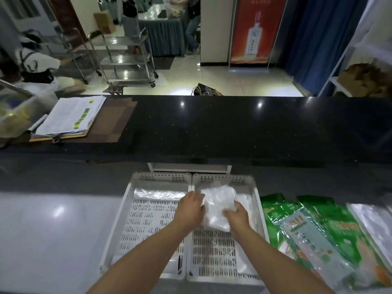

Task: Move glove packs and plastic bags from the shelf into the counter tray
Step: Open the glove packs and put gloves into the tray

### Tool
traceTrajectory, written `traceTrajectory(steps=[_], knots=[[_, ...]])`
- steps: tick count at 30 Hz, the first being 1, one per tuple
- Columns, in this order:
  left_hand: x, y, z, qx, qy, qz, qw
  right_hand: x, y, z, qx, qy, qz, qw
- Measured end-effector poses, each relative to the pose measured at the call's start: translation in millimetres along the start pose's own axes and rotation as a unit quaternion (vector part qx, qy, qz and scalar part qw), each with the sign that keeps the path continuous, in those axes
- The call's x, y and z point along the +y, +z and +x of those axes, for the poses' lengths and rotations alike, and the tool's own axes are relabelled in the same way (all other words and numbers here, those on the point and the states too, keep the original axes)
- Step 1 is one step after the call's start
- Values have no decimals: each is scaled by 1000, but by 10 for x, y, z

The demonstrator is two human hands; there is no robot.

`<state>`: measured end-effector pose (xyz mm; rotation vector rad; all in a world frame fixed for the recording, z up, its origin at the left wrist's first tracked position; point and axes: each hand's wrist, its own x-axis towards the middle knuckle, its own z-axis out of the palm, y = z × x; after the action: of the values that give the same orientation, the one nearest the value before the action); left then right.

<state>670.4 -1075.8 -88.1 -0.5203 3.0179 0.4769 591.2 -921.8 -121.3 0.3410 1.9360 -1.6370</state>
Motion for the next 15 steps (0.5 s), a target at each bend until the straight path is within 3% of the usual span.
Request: traceTrajectory(steps=[9, 15], knots=[[-109, 112, -35, -98, 38, 115, 988, -59, 343, 95, -4, 5, -115, 993], [-14, 192, -81, -125, 87, 186, 971, -127, 129, 78, -28, -107, -303, 947]])
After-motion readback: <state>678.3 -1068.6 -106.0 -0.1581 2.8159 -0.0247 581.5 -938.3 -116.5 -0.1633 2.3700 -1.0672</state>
